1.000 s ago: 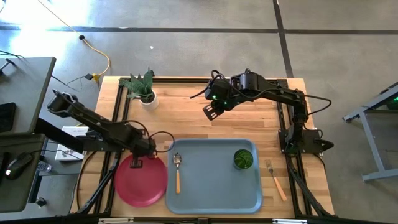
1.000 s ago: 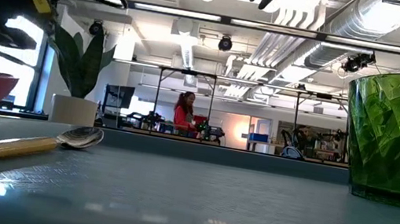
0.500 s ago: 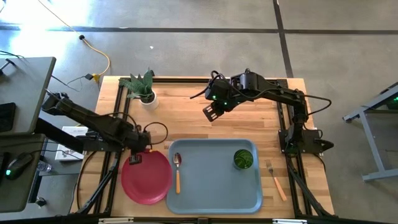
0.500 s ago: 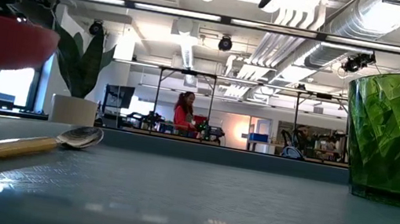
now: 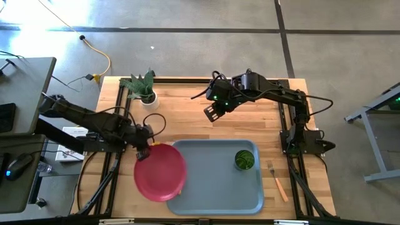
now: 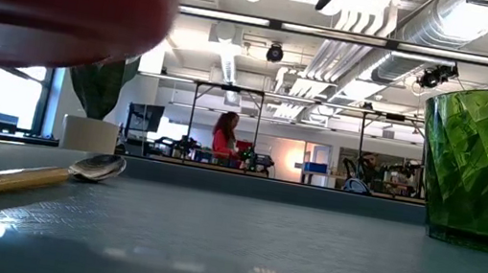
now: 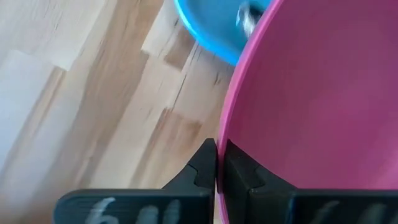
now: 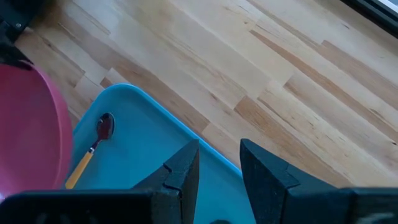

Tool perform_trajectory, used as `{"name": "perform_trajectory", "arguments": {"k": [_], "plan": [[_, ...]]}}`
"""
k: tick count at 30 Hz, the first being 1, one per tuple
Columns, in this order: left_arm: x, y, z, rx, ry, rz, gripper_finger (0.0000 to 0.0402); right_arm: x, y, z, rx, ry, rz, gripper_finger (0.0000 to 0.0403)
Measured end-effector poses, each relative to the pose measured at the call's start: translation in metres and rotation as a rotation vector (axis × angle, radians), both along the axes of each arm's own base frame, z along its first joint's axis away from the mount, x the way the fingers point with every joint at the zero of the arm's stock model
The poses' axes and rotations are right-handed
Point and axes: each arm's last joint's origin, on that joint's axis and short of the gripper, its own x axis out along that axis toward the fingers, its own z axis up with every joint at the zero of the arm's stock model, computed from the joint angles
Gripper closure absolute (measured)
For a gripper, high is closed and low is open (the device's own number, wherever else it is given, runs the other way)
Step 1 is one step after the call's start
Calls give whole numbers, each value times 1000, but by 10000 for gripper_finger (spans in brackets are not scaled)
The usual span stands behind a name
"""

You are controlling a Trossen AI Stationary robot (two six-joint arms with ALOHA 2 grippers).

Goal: Pick and place plate/cup/fork/spoon on tray
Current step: Put the pink plate on the blue tray

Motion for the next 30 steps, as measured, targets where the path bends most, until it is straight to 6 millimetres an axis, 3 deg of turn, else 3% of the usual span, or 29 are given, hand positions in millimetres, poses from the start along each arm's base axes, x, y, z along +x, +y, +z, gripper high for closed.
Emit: {"name": "perform_trajectory", "arguments": {"k": [7, 15, 22, 30], "plan": [[16, 3, 9, -68, -172, 183, 401, -1, -11, 0, -18, 9, 10, 295], [35, 8, 30, -6, -279, 231, 401, -14, -36, 9, -34, -6, 22, 295], [65, 12, 45, 61, -257, 215, 401, -27, -54, 18, -61, -21, 22, 295], [110, 15, 44, 85, -185, 178, 401, -42, -68, 28, -101, -31, 50, 295]]}}
